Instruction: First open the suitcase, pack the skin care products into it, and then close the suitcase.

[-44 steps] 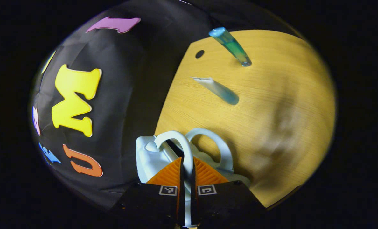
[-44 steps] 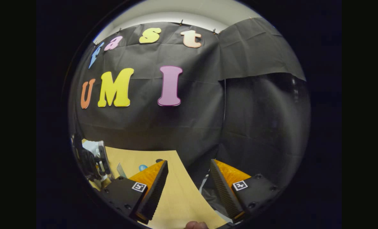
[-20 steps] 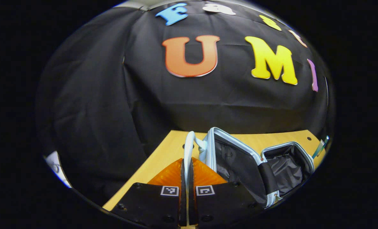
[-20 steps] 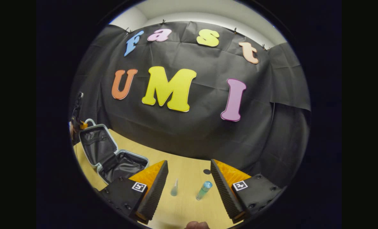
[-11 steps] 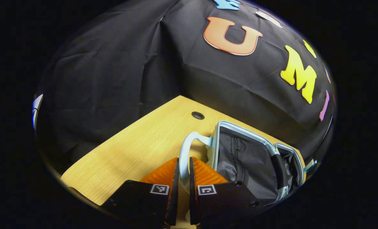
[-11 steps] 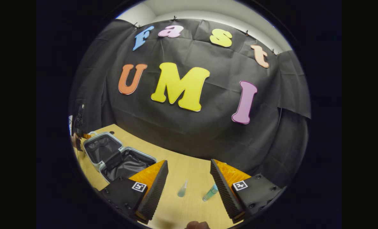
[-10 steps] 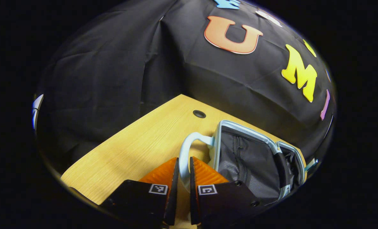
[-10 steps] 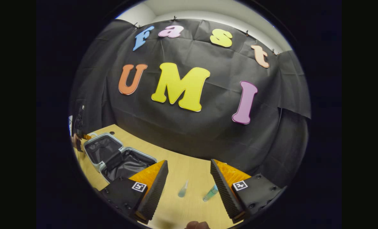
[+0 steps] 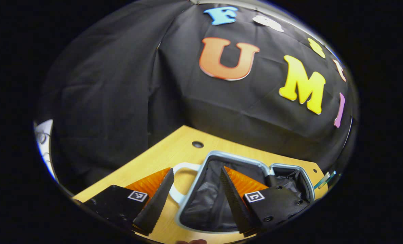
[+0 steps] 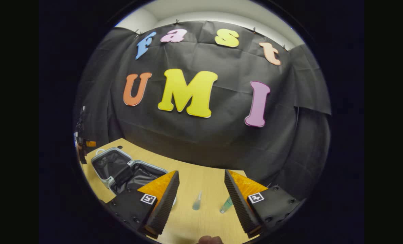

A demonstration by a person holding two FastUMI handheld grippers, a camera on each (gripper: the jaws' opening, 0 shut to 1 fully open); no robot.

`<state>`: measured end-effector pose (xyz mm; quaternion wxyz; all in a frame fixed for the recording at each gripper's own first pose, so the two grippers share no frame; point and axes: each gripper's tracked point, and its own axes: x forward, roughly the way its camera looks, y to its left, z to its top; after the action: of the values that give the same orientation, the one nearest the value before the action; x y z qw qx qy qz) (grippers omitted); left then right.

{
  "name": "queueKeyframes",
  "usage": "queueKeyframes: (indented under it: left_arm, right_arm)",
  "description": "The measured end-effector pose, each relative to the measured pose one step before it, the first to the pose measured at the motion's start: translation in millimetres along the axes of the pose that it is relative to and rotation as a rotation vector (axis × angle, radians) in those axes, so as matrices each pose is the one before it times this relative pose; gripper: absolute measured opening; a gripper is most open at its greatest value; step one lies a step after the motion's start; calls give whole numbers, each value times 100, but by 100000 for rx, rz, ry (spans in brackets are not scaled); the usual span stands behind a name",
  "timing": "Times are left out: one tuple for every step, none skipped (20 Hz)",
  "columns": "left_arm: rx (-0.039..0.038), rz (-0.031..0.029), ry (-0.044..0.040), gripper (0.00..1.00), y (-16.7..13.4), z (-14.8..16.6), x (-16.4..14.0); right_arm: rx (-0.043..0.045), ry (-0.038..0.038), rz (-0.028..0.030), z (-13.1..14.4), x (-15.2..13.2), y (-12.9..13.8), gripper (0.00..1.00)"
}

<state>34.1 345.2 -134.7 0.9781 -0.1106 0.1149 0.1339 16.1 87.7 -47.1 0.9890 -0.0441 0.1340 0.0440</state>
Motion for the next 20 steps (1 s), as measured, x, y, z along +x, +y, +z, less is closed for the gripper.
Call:
queueKeyframes:
  left_arm:
    - [736, -335, -3743, 95, -2326, 1429, -1357]
    - [-582, -778, -3011, 95, -2426, 1133, -1147]
    - [-856, -2200, -1260, 96, -3090, 622, -807]
    - [-232, -1361, -476, 96, -2839, 0, -1128]
    - [1647, -2049, 88, 96, -2868, -248, -1222]
    - [2792, -1137, -115, 96, -2554, -310, -973]
    - [3598, -1032, -861, 96, -2414, -207, -841]
    - [3538, -1331, -1070, 96, -2537, -214, -826]
    - [1347, -2832, 49, 96, -2912, -109, -765]
    - [-372, -4731, 1016, 96, -3039, -477, -475]
    - [-165, -3220, 2074, 96, -2986, -992, -209]
    - [-80, -1760, 1918, 96, -2480, -1032, -147]
    - [343, -2918, 1078, 96, -2528, -917, 19]
    - [58, -2031, 1677, 96, -2280, -989, 157]
    - [-420, -2766, 1761, 100, -2087, -840, 13]
    - [994, -3883, 2028, 96, -2223, -954, 5]
    - [2977, -3232, 787, 96, -2187, -965, 362]
    - [3596, -3057, 2004, 96, -1894, -946, 305]
    - [2783, -3101, 1360, 96, -1730, -848, 711]
    - [1375, -2193, 1166, 96, -1363, -707, 745]
  right_arm:
    - [1340, -564, -1118, 28, 16, -837, 79]
    - [1150, -693, -939, -27, -83, -821, 80]
    - [628, -821, -450, 11, 1, -866, 80]
    - [554, -309, -212, -342, 24, -824, 78]
    - [621, 57, 335, -285, -56, -783, 79]
    - [352, 196, -85, -493, -95, -963, 79]
    - [249, 304, 79, -377, -132, -882, 79]
    - [-333, 325, -313, -547, -136, -996, 79]
    - [-256, 410, -294, -508, -133, -1061, 79]
    - [355, 1172, -455, -630, -108, -1061, 79]
    - [1158, 1206, 181, -534, -81, -876, 80]
    - [1062, 1287, -192, -581, -96, -865, 79]
    - [325, 1008, -215, -344, -18, -851, 78]
    - [-38, 429, -563, -220, -153, -919, 78]
    - [83, 139, -608, -106, -115, -1016, 80]
    - [-155, 346, -726, -343, -230, -968, 80]
    - [-161, 769, -931, -357, -71, -952, 79]
    - [91, 1140, -534, -521, -135, -802, 79]
    - [172, 1195, -552, -437, -127, -715, 79]
    - [223, 894, -551, -425, -193, -655, 79]
